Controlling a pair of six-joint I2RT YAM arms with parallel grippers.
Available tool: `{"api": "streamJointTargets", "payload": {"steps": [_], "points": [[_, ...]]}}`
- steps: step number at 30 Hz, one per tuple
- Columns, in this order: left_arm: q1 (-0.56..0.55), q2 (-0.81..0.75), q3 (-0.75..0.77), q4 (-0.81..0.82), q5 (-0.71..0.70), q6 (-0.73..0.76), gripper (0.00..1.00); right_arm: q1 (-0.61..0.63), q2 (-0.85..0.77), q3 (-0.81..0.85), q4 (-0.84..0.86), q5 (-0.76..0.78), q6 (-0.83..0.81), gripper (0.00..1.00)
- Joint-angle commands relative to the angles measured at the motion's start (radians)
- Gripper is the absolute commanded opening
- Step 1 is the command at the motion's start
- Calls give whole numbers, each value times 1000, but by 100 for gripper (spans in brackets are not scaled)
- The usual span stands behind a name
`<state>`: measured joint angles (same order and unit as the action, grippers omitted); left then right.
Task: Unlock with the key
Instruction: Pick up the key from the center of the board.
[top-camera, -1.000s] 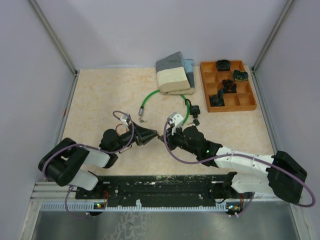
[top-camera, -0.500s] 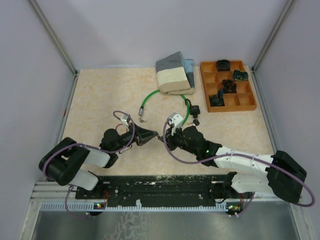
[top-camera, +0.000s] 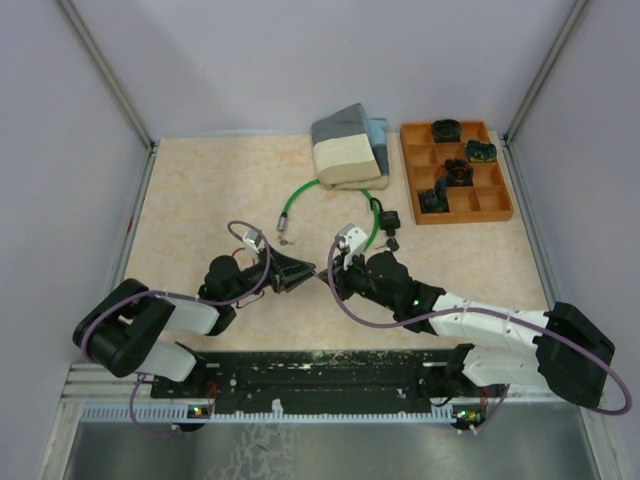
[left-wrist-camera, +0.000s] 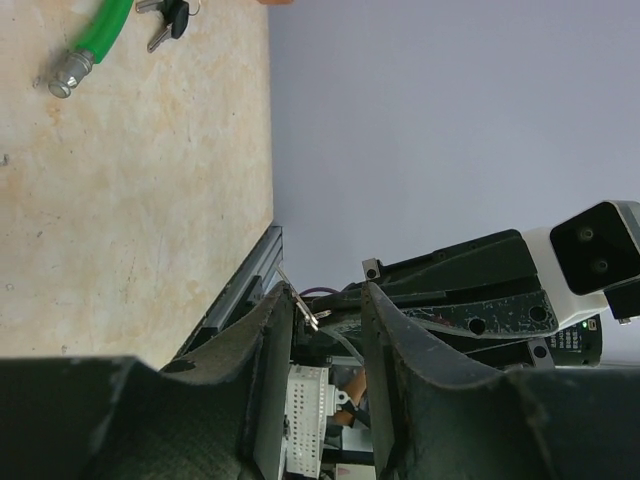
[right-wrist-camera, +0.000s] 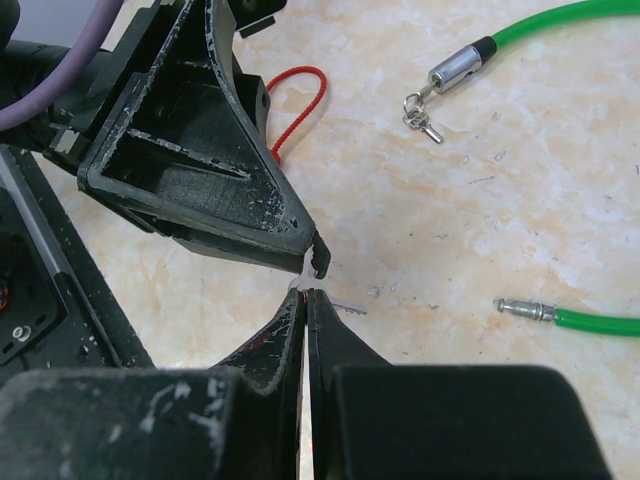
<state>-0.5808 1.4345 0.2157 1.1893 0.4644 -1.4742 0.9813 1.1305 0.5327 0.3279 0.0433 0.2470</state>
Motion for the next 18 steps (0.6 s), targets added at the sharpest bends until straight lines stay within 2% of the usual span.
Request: {"api": "streamJointTargets", "payload": {"steps": [1,11,15,18], "points": [[-5,-10,23,8,12,25,39,5,-22,56,55,-7,10,0],[-11,12,24,35,8,22,26,25,-5,63,68,-40,-19,0],[-13,22,19,59,4,16,14,36,2,71,55,-32,-31,0],[-13,27,20,65,7,17,9,39,2,73,52,-26,-38,0]]}}
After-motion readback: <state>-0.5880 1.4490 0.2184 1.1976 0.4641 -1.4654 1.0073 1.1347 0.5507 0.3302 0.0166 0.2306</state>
